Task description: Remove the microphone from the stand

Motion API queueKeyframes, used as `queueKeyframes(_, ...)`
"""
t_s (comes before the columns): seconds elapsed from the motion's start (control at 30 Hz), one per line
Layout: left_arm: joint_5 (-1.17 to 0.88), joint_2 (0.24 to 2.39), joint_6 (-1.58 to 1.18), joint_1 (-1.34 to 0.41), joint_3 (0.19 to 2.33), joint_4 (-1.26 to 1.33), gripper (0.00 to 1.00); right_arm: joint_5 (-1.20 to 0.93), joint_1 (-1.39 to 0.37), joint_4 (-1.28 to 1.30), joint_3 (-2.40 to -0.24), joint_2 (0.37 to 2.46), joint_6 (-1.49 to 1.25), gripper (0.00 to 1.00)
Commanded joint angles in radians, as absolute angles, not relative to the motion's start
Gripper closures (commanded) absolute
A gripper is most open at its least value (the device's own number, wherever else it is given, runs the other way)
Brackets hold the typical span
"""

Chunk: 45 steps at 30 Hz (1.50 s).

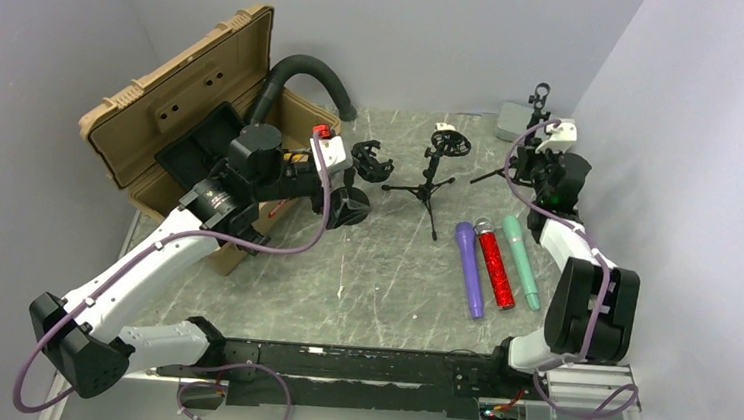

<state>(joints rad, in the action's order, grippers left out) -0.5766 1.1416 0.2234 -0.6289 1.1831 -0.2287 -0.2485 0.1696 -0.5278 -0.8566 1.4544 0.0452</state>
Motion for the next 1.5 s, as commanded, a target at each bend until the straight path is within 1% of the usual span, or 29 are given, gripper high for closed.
queueKeyframes(0.0,-0.564,1.148,0.229,-0.63,1.179,-0.193,0.01,-0.328,0.173,-0.8,-0.837,1.512,0.101,1.0)
queueKeyframes(0.37,-0.564,1.173,0.222,-0.63,1.187,-0.194,0.01,-0.446,0.174,-1.014,-0.802,1.695,0.084,1.0)
queueKeyframes(0.57,-0.557,1.171,0.224,-0.628,1.173,-0.19,0.0,-0.483,0.173,-1.076,-0.798,1.753,0.061,1.0)
queueKeyframes(1.2,-0.561,1.139,0.222,-0.626,1.134,-0.163,0.01,-0.514,0.173,-1.126,-0.778,1.836,0.039,1.0)
queueKeyframes(1.47,-0.563,1.131,0.223,-0.626,1.128,-0.162,0.01,-0.57,0.179,-1.139,-0.78,1.868,0.049,1.0)
